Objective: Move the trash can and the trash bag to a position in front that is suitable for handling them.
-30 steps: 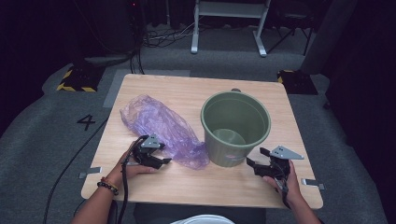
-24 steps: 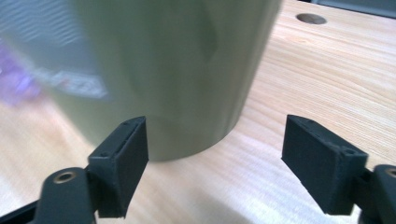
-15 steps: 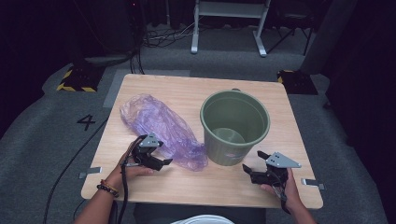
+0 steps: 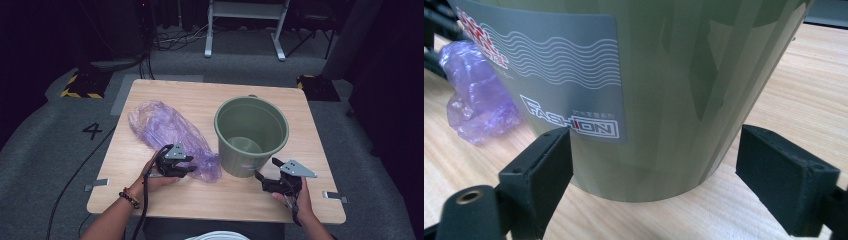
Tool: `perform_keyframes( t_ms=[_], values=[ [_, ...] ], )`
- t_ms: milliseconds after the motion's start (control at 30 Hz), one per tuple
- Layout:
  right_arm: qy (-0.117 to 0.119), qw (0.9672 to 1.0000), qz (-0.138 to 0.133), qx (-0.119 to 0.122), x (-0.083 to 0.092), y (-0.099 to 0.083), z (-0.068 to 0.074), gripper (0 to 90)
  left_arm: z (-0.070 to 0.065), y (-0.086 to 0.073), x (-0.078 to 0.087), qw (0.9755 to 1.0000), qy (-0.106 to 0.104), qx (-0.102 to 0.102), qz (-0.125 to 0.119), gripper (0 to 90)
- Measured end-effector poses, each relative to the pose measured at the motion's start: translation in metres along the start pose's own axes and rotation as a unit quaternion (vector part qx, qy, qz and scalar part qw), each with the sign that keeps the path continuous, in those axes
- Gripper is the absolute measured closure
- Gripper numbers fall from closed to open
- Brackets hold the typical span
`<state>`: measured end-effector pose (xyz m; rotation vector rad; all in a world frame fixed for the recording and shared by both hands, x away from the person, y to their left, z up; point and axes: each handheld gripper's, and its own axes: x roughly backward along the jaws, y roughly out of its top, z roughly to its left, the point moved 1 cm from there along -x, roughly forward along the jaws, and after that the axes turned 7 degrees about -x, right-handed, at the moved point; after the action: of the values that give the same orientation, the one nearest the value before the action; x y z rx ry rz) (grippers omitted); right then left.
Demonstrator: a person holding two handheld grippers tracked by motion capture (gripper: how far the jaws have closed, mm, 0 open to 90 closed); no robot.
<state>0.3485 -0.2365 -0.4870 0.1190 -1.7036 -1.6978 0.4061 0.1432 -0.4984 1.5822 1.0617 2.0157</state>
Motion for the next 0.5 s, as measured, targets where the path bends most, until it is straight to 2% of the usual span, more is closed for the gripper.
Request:
perform_keyframes(
  t_ms=[67, 100, 133, 233, 433, 500],
  values=[
    [-0.002, 1.0000, -0.002, -0.002, -0.003, 0.001, 0.000, 16.1, -0.001, -0.002, -0.005, 0.9998, -0.017, 0.002, 0.012, 60.5],
    [-0.004, 1.0000, -0.003, -0.001, -0.004, 0.001, -0.001, 16.0, -0.002, -0.003, -0.007, 0.9997, -0.019, -0.003, 0.015, 61.1],
    [-0.004, 1.0000, -0.003, 0.001, -0.005, 0.002, -0.001, 16.0, -0.002, -0.003, -0.007, 0.9997, -0.020, -0.002, 0.015, 60.8],
    [-0.009, 0.9999, -0.004, 0.004, -0.010, 0.006, -0.002, 16.1, -0.001, -0.003, -0.007, 0.9991, -0.040, 0.012, 0.009, 59.3],
    [-0.015, 0.9999, -0.001, 0.006, -0.024, 0.016, -0.008, 17.1, -0.008, 0.000, -0.009, 0.9987, -0.050, 0.007, 0.008, 58.6],
    [-0.013, 0.9998, 0.002, 0.012, -0.035, 0.023, -0.013, 17.2, -0.015, 0.003, -0.012, 0.9986, -0.053, 0.001, 0.006, 57.4]
  ],
)
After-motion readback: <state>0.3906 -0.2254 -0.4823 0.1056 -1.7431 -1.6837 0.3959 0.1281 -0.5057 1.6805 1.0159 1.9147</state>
